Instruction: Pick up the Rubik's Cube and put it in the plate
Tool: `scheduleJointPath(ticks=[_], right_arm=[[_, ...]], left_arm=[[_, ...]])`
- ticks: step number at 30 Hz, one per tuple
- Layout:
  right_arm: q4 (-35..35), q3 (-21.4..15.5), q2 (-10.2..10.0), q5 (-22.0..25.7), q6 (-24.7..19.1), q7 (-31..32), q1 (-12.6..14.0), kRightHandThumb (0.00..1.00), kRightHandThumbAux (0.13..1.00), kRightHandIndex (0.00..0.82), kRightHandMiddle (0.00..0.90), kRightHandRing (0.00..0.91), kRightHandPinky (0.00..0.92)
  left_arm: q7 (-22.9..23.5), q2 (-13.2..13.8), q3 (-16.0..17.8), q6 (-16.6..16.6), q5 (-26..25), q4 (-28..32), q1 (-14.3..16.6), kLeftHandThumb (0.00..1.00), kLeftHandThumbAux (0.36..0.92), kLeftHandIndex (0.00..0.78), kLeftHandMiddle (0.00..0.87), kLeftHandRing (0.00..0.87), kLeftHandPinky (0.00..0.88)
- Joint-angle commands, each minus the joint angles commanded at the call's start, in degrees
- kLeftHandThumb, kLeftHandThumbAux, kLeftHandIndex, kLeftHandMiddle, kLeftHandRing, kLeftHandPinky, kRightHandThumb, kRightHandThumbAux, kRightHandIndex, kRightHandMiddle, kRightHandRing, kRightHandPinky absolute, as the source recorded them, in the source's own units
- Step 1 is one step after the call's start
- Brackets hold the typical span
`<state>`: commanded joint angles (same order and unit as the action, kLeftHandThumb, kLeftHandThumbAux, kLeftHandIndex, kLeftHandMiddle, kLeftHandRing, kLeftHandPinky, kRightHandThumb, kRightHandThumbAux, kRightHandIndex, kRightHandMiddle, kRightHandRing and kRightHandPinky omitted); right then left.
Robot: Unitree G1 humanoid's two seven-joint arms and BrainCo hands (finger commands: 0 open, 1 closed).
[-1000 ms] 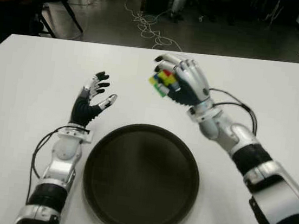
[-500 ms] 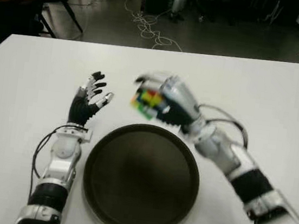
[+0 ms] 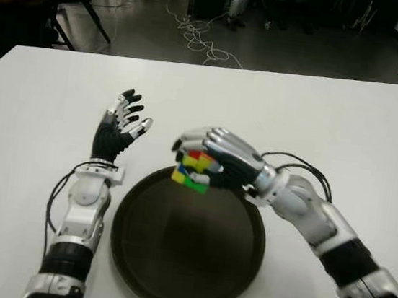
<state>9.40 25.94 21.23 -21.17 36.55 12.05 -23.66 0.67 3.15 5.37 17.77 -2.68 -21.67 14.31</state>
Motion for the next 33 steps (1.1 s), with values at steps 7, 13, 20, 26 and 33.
scheduleJointPath(ticks=[7, 13, 20, 26, 33], right_arm=[[-1.13, -2.93, 0.60, 2.95, 1.89, 0.88, 4.56, 0.689, 0.733, 0.425, 0.672, 0.691, 0.694], [-1.67, -3.91, -0.31, 6.65, 2.70, 2.28, 7.19, 0.688, 0.734, 0.426, 0.689, 0.708, 0.719], [-0.54, -4.68, -0.97, 8.81, 4.46, 4.00, 8.54, 0.686, 0.735, 0.427, 0.693, 0.714, 0.730], [0.32, -4.77, -1.32, 9.01, 5.01, 5.43, 8.60, 0.687, 0.734, 0.426, 0.684, 0.710, 0.725], [0.15, -4.72, -1.53, 9.10, 4.57, 7.07, 8.68, 0.687, 0.733, 0.427, 0.688, 0.712, 0.725]], left_arm=[[-0.56, -0.25, 0.43, -0.67, 0.31, -0.06, 0.10, 0.134, 0.714, 0.142, 0.192, 0.200, 0.211], [-0.81, -0.06, 0.24, -0.58, 1.00, -0.53, 0.28, 0.127, 0.717, 0.140, 0.195, 0.201, 0.213], [-0.94, -0.43, 0.29, -0.43, 1.30, -0.80, 0.47, 0.109, 0.714, 0.136, 0.191, 0.199, 0.206], [-0.96, -0.72, 0.41, -0.30, 1.07, -0.84, 0.54, 0.102, 0.722, 0.132, 0.191, 0.202, 0.217], [-0.97, -0.77, 0.38, -0.28, 1.12, -0.55, 0.37, 0.080, 0.723, 0.130, 0.180, 0.191, 0.202]])
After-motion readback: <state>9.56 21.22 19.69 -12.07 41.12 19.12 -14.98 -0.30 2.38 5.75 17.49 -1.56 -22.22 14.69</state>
